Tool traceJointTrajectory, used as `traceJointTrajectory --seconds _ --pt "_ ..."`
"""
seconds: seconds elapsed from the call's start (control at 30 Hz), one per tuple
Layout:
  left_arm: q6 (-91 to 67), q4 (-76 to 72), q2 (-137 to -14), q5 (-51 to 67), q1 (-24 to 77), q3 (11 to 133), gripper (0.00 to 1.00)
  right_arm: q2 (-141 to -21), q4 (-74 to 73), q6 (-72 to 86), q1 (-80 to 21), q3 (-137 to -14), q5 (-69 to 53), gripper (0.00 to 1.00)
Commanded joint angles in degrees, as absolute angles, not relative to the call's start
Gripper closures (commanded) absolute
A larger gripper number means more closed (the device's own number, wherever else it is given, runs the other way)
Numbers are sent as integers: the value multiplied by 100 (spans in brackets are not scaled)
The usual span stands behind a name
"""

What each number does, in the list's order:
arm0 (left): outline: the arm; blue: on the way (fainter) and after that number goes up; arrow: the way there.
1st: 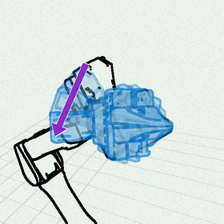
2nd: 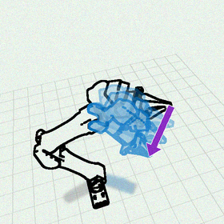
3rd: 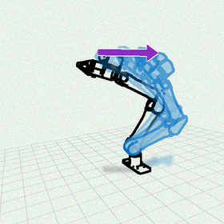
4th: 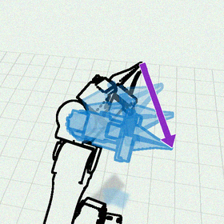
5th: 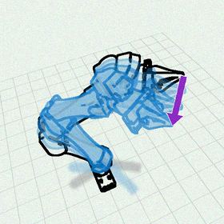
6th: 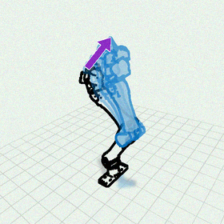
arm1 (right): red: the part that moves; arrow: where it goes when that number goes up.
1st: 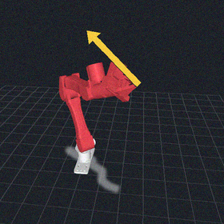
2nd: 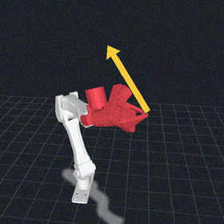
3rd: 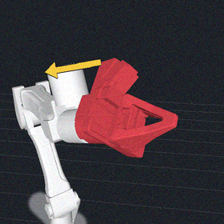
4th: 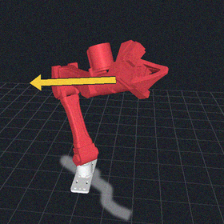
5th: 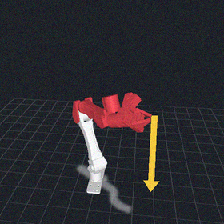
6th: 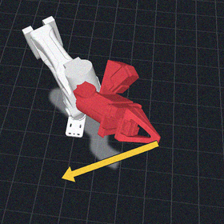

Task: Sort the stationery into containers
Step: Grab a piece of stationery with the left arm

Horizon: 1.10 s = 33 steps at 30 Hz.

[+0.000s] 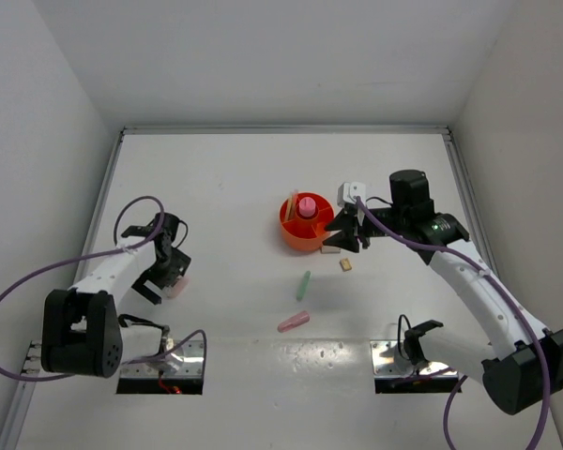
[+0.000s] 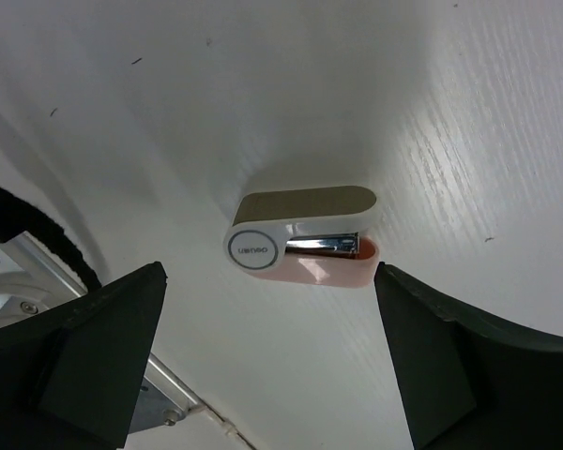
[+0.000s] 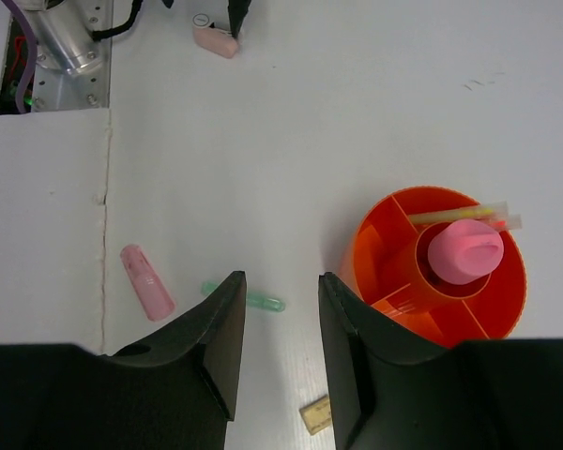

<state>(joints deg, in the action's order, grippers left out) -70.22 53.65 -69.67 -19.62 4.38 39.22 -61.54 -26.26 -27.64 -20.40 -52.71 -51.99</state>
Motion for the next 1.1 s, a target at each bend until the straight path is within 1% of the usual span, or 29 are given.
traceJointTrajectory --seconds 0.0,0.17,0.4,0.57,0.73,0.77,0.87,0.9,0.97,1.07 --pt "-6698 4922 -7154 -1828 255 3867 1 -6064 -2549 -2892 -2057 -5247 -5467 62" --pt "-6557 4536 -7295 -1696 202 3867 1 -6064 -2549 -2892 -2057 -5247 -5467 62" --pt "-6539 4324 -7628 -1512 149 3867 7 -6064 -2549 -2892 -2057 -5247 -5467 62" --pt "-6539 4271 -7699 -1512 149 3762 8 -6064 -2549 -2892 -2057 -5247 -5467 62" --pt "-6539 4167 -7699 -1512 149 3709 28 -6064 -2549 -2892 -2057 -5247 -5467 62" --pt "-6539 4166 -7699 -1512 149 3709 29 -6064 -2549 -2892 -2057 -5247 -5467 62" --pt "-6539 4166 -7752 -1459 149 3709 36 -6064 -2549 -2892 -2057 -5247 -5467 62" --pt "-6478 4166 -7752 -1459 149 3709 36 -6064 -2549 -2892 -2057 -5247 -5467 62" --pt "-6417 4166 -7586 -1389 149 3709 43 -6064 -2549 -2892 -2057 -5247 -5467 62" --pt "-6363 4219 -7305 -1283 202 3884 45 -6064 -2549 -2892 -2057 -5247 -5467 62"
